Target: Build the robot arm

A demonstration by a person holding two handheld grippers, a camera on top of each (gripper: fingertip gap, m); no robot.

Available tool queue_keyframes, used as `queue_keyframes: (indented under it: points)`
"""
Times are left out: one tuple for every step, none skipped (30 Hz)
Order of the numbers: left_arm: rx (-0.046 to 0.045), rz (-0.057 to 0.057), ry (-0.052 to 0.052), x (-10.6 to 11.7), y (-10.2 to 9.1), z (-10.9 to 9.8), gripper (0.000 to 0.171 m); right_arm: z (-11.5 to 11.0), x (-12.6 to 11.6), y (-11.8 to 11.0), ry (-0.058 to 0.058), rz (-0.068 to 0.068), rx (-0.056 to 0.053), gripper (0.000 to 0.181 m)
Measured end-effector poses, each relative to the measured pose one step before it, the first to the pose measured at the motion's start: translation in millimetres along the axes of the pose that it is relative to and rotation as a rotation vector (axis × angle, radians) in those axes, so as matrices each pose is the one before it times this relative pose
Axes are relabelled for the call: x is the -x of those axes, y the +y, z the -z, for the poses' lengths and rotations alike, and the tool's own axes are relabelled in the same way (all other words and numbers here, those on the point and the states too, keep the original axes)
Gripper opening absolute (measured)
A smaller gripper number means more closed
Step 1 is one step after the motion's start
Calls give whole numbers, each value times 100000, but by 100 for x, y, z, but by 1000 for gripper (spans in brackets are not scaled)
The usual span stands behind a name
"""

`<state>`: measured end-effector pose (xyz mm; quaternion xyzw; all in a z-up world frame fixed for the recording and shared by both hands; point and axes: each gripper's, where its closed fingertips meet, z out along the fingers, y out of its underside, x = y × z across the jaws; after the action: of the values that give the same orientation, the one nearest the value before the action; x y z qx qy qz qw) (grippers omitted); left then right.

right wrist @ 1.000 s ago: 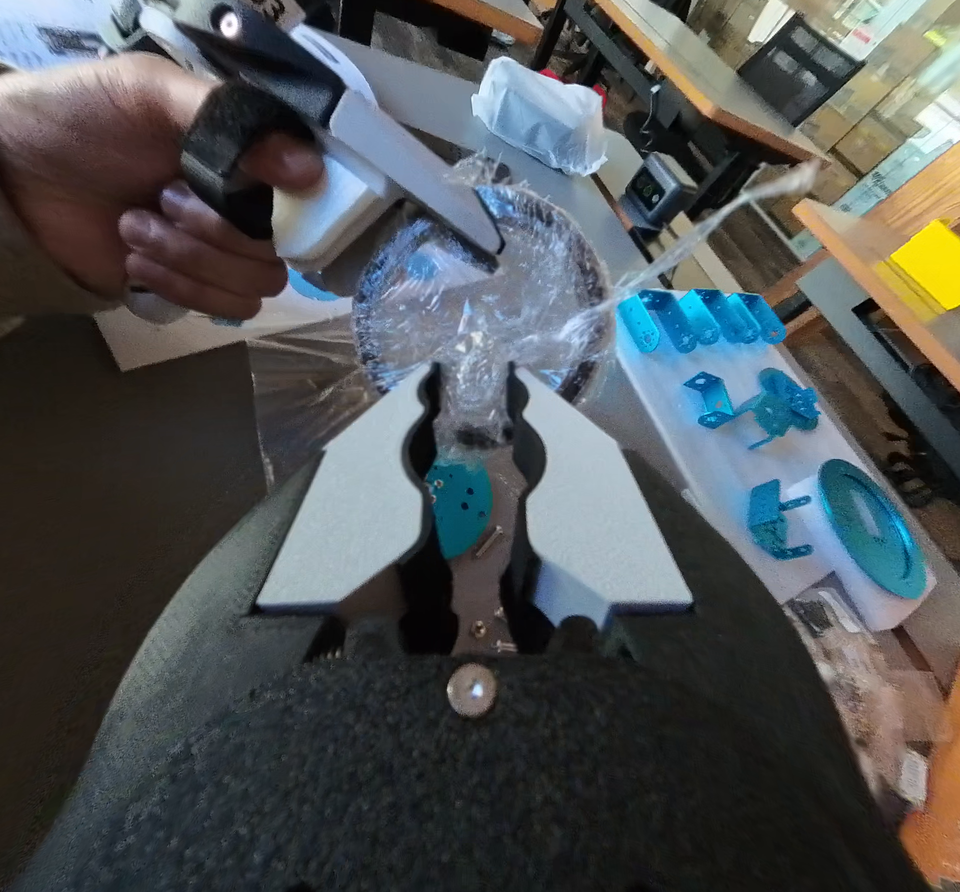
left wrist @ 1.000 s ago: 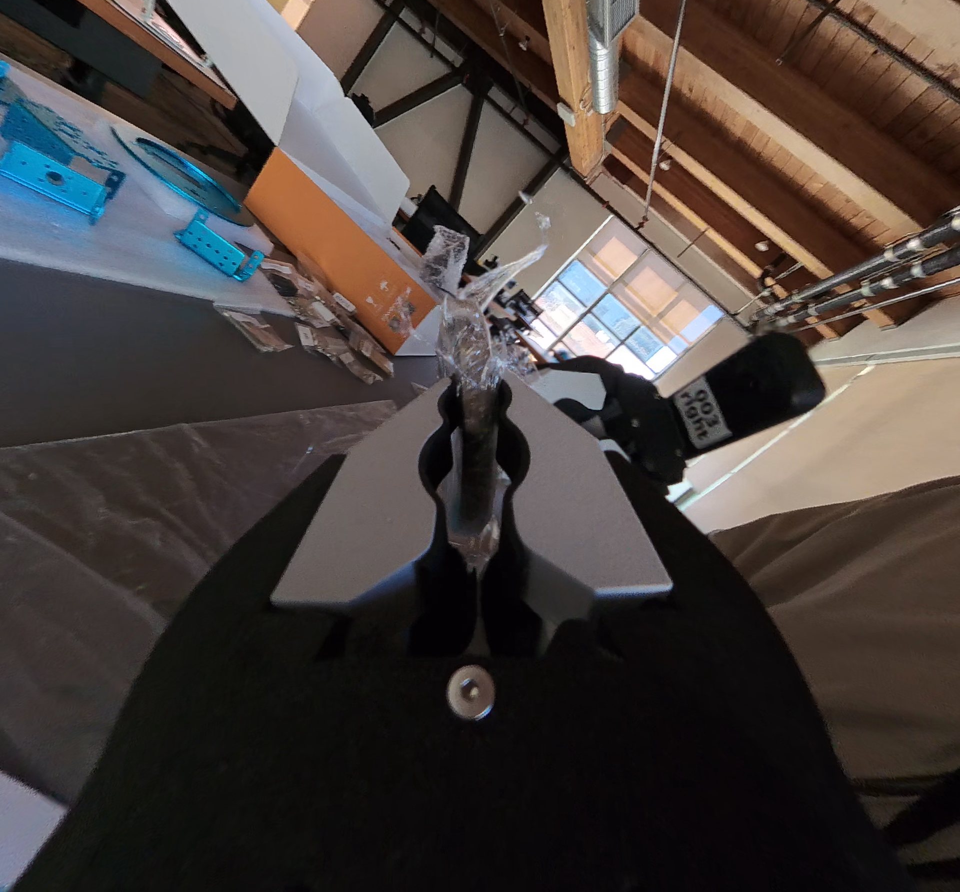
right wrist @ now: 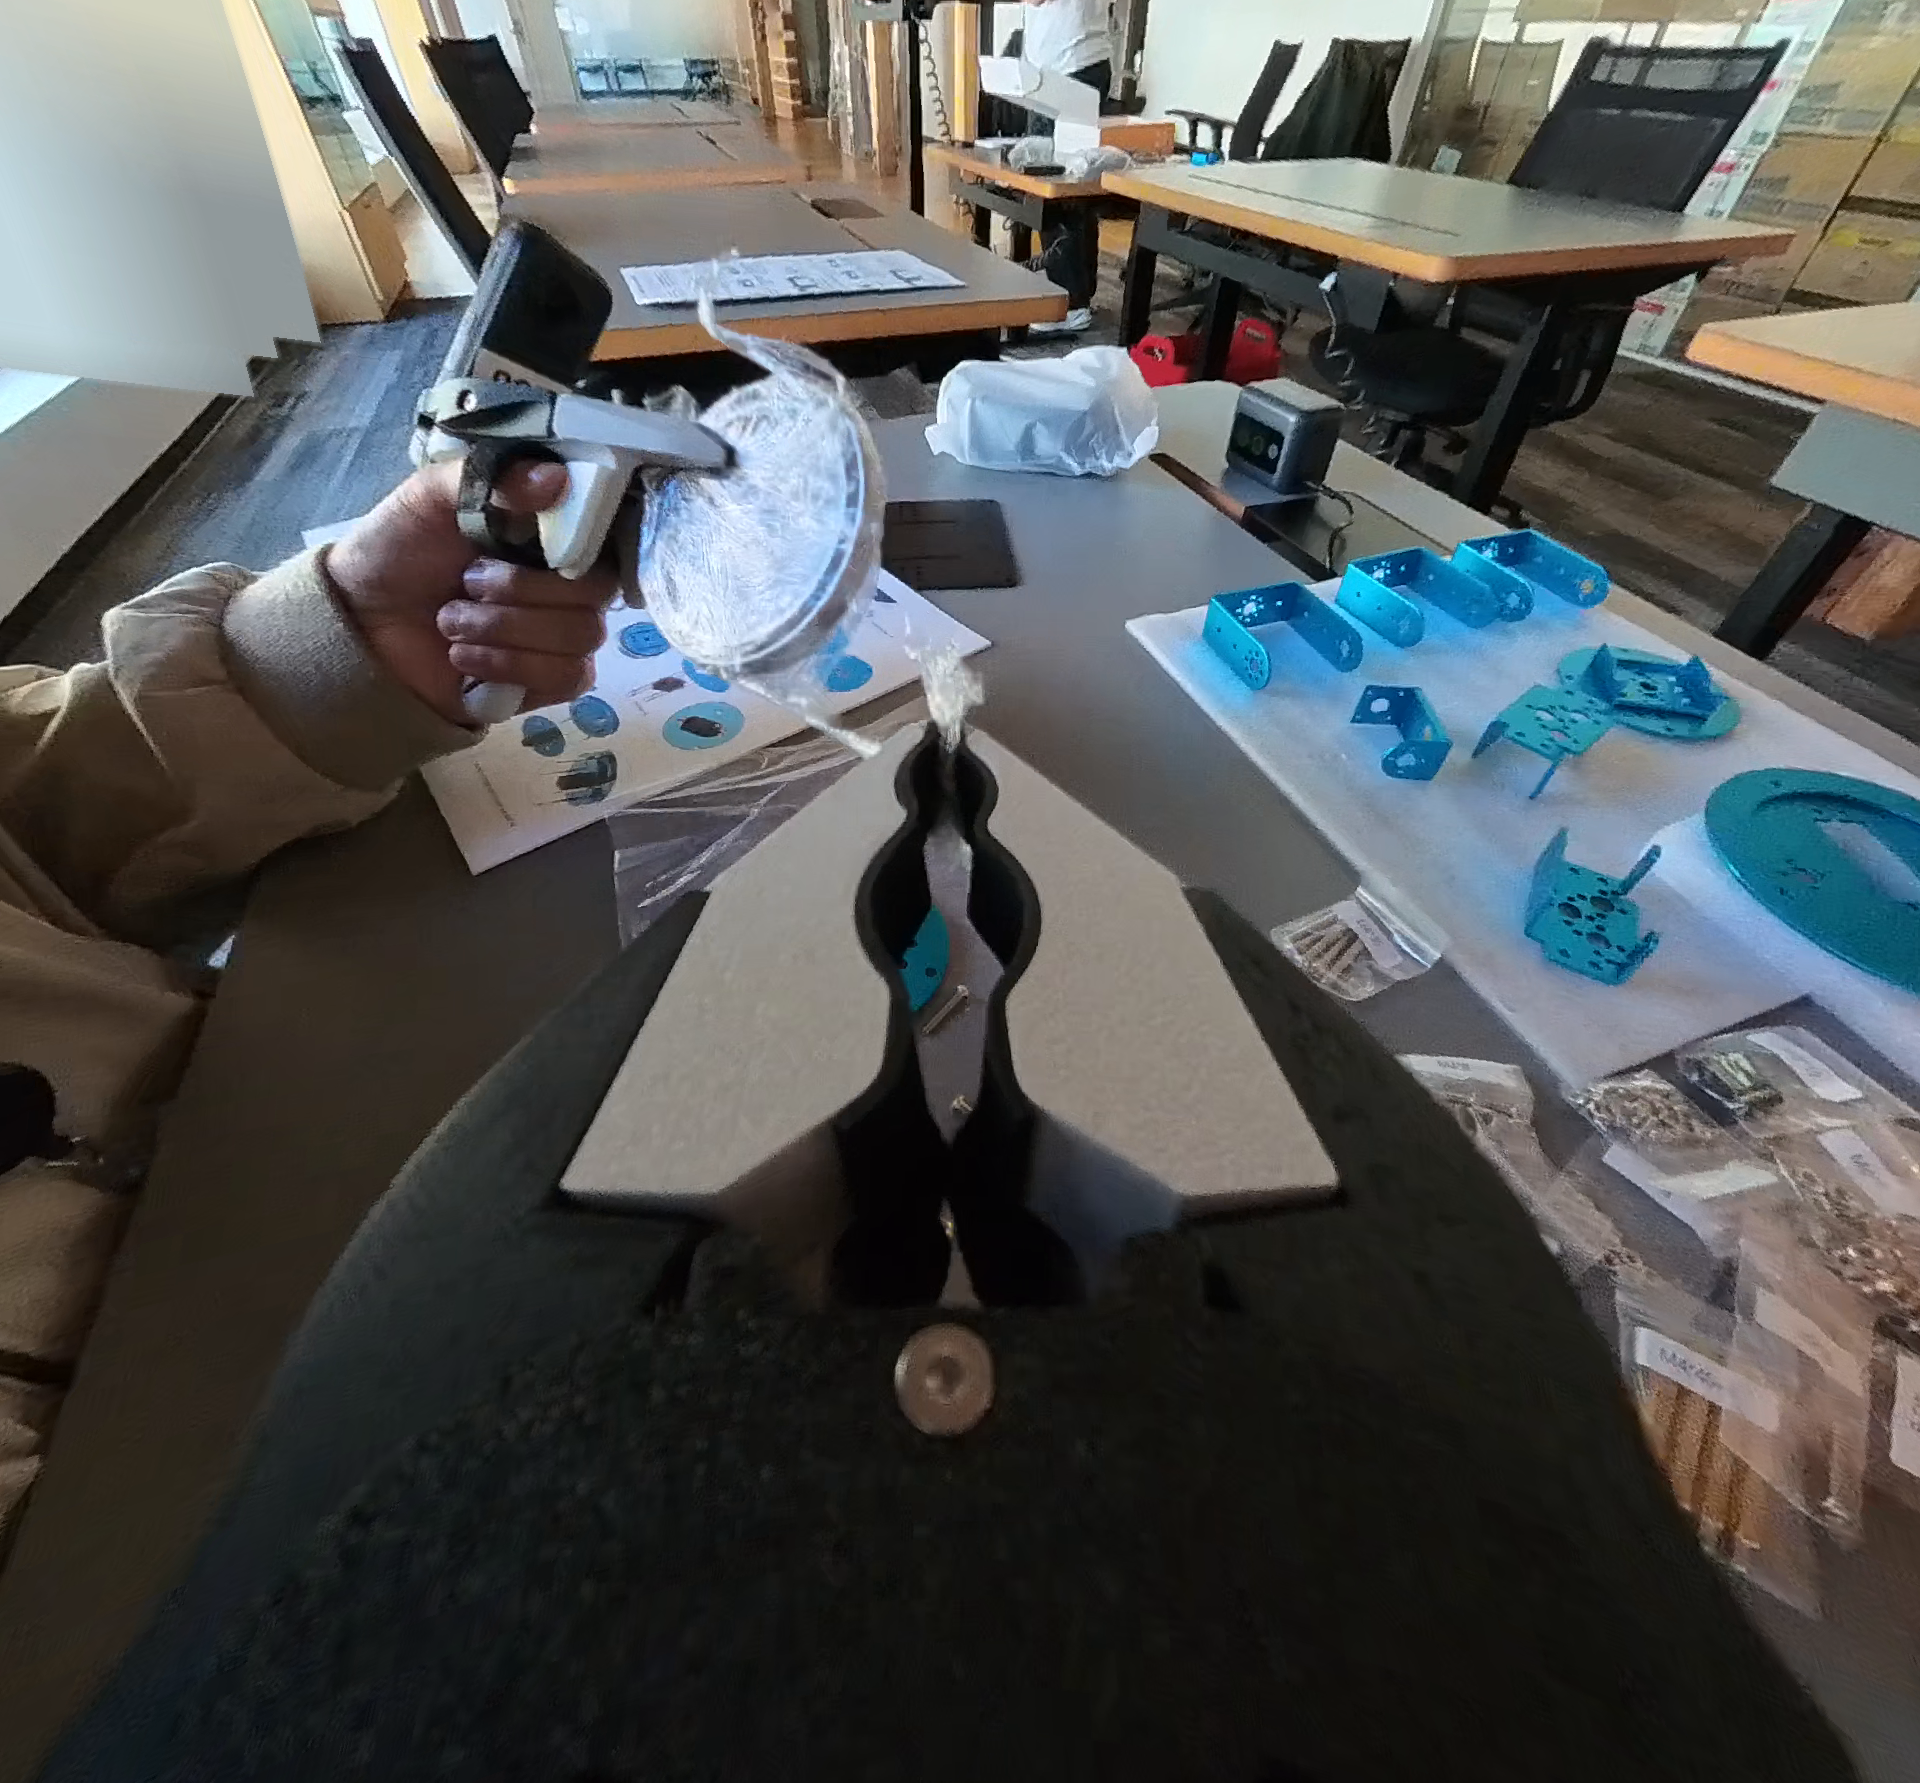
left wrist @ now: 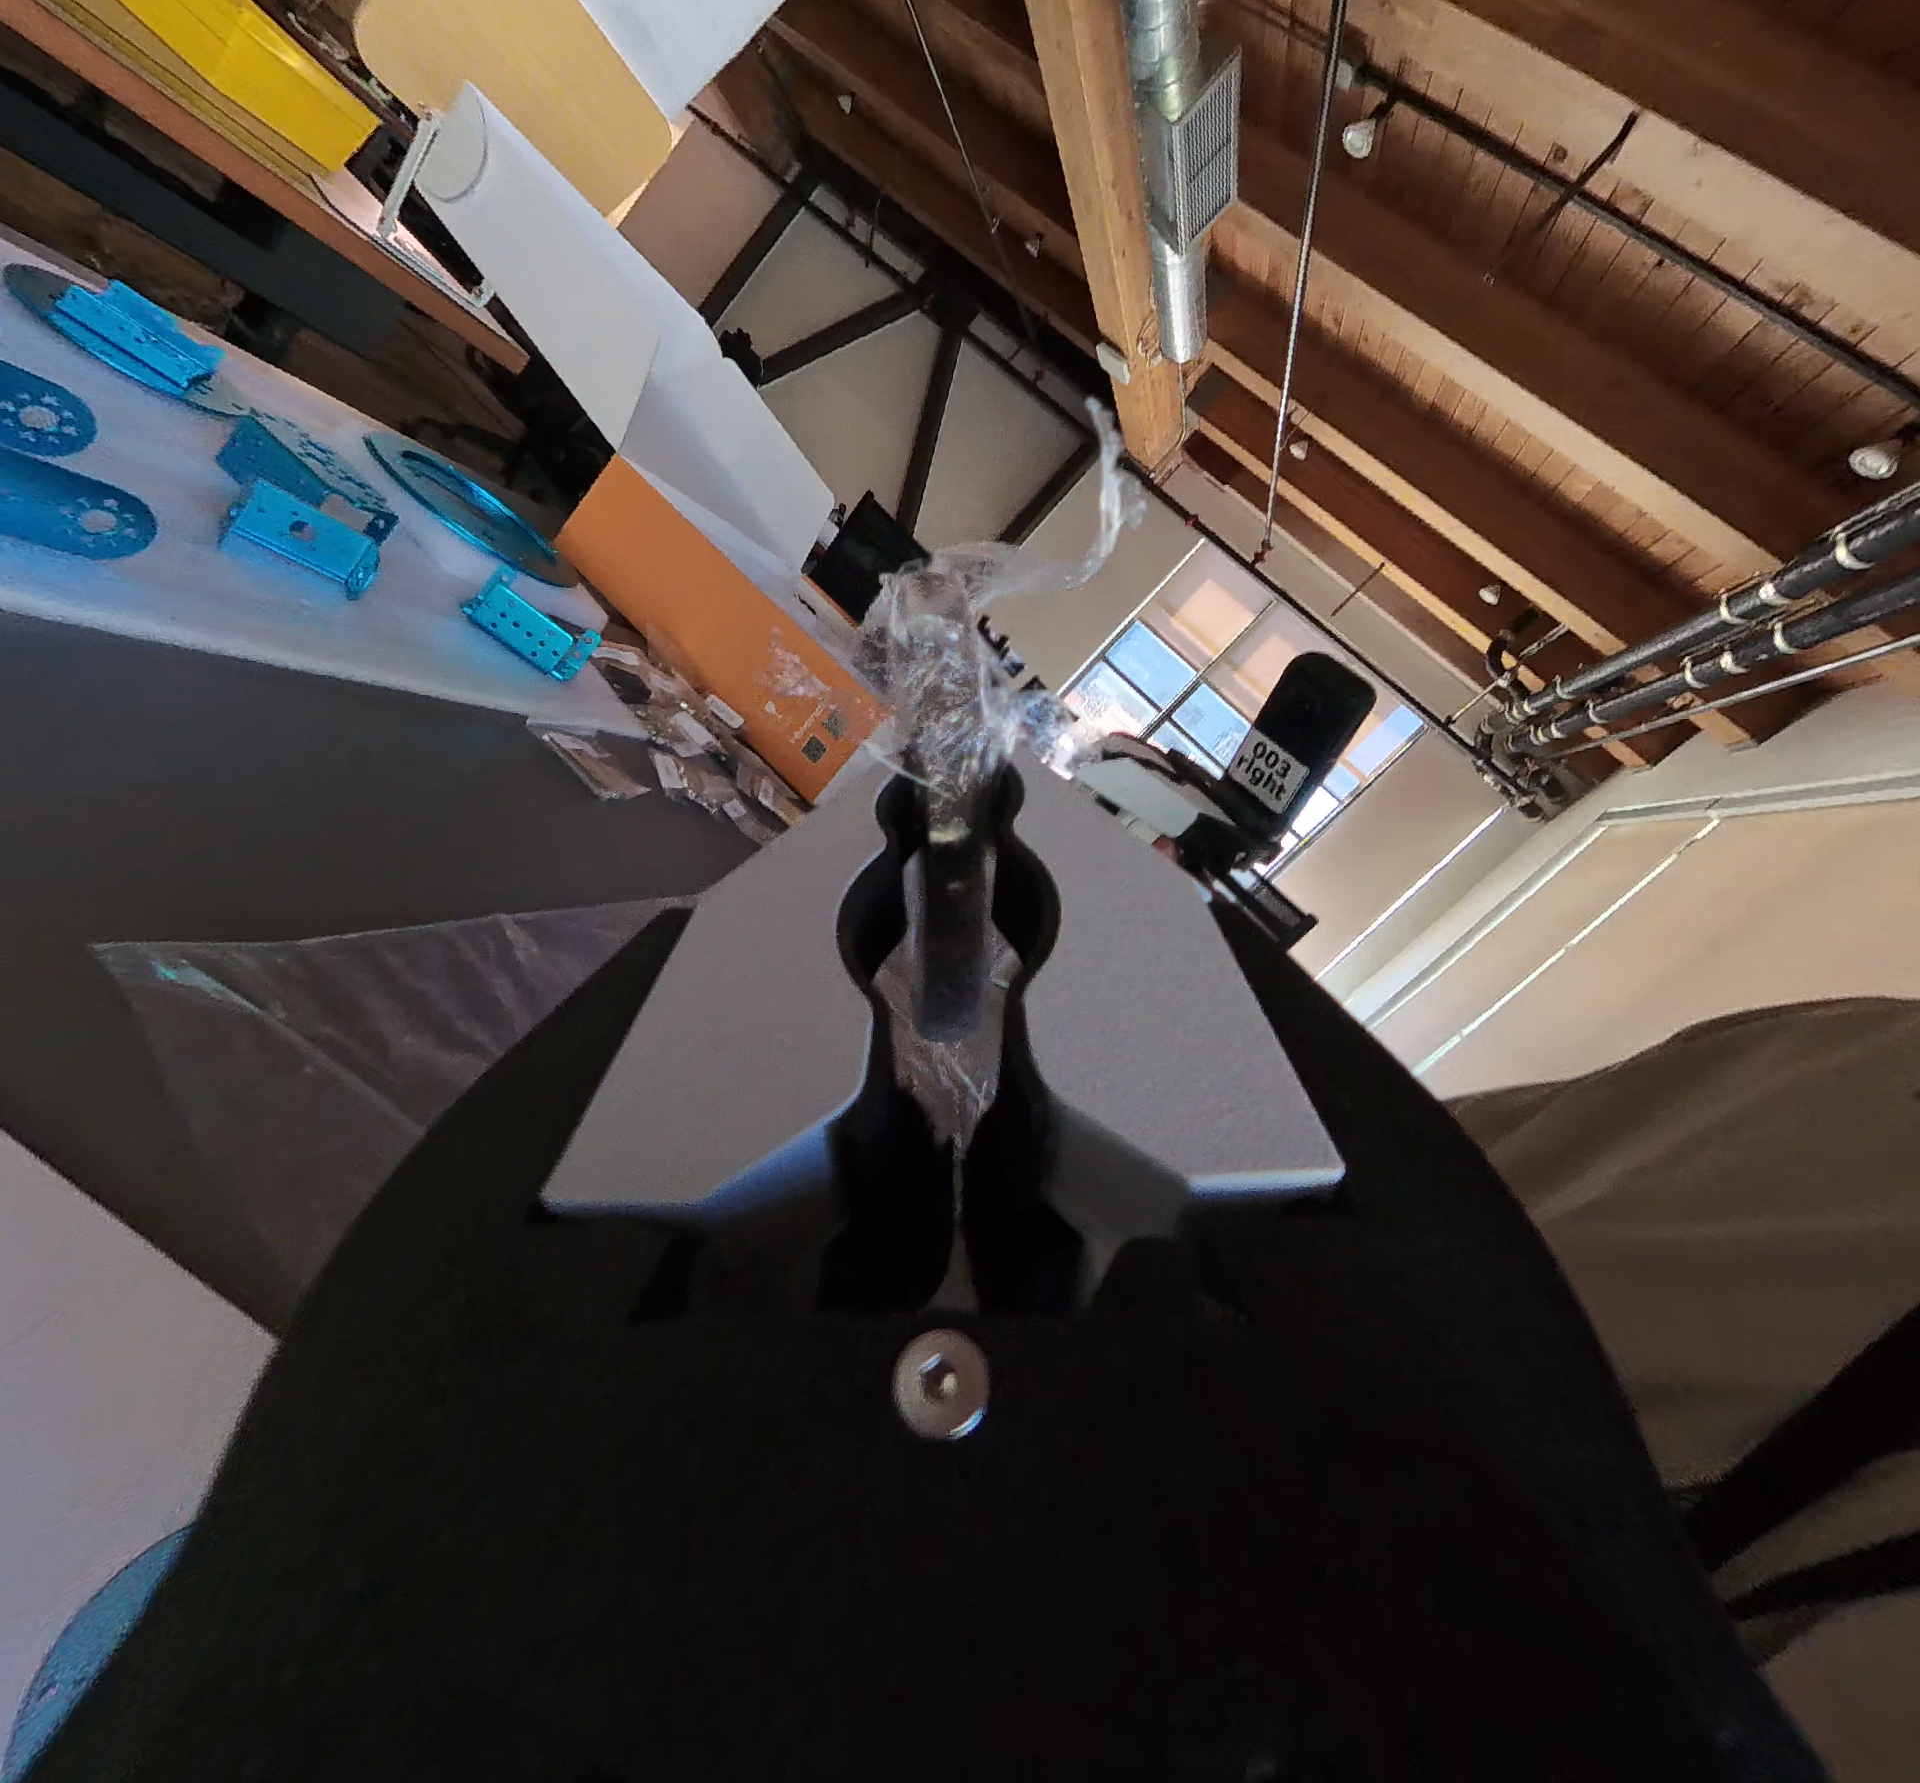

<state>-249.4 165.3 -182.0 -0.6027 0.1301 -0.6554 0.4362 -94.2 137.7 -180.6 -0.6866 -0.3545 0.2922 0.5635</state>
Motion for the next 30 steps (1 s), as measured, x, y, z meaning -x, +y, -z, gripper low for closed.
queue_keyframes:
  points:
    - [-2423, 1850, 786, 52, -366, 45, 9, -316, -199, 298, 2492, 134, 1256, 0]
    - [-3206, 3802, 1902, -32, -472, 123, 9, -282, -294, 626, 3673, 1334, 2628, 0]
    - [-3256, 4163, 3238, -196, -483, 137, 8, -82, -750, 1230, 4216, 1761, 6746, 0]
    - [-2272, 3870, 3844, -335, -284, 34, 9, -621, -655, 2284, 3353, 1665, 12152, 0]
    - [-749, 3622, 3014, -274, 39, -149, 9, -949, 313, 2250, -2543, 387, 11510, 0]
    - [157, 3187, 1986, -154, 243, -278, 9, -931, 1389, 1018, -8452, -3097, 4257, 0]
    - [236, 2783, 2071, -142, 249, -313, 9, -650, 891, 49, -5495, -5221, -643, 11]
    - [58, 2185, 2634, -230, 185, -287, 9, -327, 659, -361, -4957, -5701, -2162, 30]
    - [184, 1770, 2726, -281, 143, -237, 9, 25, 894, -769, -8232, -5042, -3561, 53]
    - [-106, 1193, 2067, -237, 81, -208, 8, 452, 621, -1253, -7374, -4911, -5667, 66]
    - [276, 657, 1852, -240, 154, -226, 9, 837, 1011, -1913, -8977, -4251, -9612, 67]
    - [1492, 432, 2577, -333, 343, -273, 8, 798, 1357, -2082, -9970, -3944, -10172, 63]
    - [1814, 348, 2780, -367, 431, -300, 9, 335, 934, -1486, -6459, -4032, -5553, 58]
    - [1256, 240, 2195, -297, 384, -335, 9, -233, 752, -619, -4401, -2111, -771, 55]
    - [1218, 330, 1723, -209, 367, -361, 9, -621, 768, -35, -4192, -496, 1036, 54]
    - [1151, 225, 910, -58, 313, -344, 9, -808, 571, 343, -3410, -136, 2280, 53]
    - [615, 165, 205, 35, 209, -307, 9, -704, 560, 250, -4045, -593, 1208, 52]
    - [748, 187, 442, 50, 193, -257, 10, -509, 399, 63, -3992, -1727, -341, 49]
    - [844, 507, 731, 20, 191, -170, 10, -332, 135, 46, -2690, -1785, -91, 40]
    - [62, 583, -134, 112, 66, -88, 9, -60, 133, 218, -2071, 86, 1139, 13]
    - [-2, -42, -711, 139, 43, -10, 9, 77, 37, 74, -322, 544, 221, 9]
    - [807, -560, -582, 86, 145, -1, 9, 185, -65, 200, 925, 1177, 866, 7]
    - [1251, -291, 422, -64, 249, -40, 9, 226, 81, 315, 734, 1909, 1785, 0]
    - [2129, -85, 1362, -169, 419, -114, 9, 207, 454, -290, -1013, 2867, -2282, 0]
    - [3680, -155, 905, -58, 662, -182, 9, 269, 880, -777, -4464, 535, -4761, 0]
    - [3216, -1031, -981, 204, 656, -230, 10, 240, 645, -821, -3620, -834, -4451, 0]
    - [3213, -2094, -979, 124, 697, -300, 11, 213, 304, -863, -2138, -1112, -5021, 0]
    - [3135, -1731, 1763, -356, 655, -331, 12, 60, 509, -497, -4664, -2943, -3459, 0]
    - [2775, -900, 2437, -521, 462, -333, 11, -42, 633, -289, -5891, -4012, -2888, 0]
    - [2223, -2187, -3188, 242, 208, -236, 16, -62, 272, -147, -2159, -2419, -1730, 0]
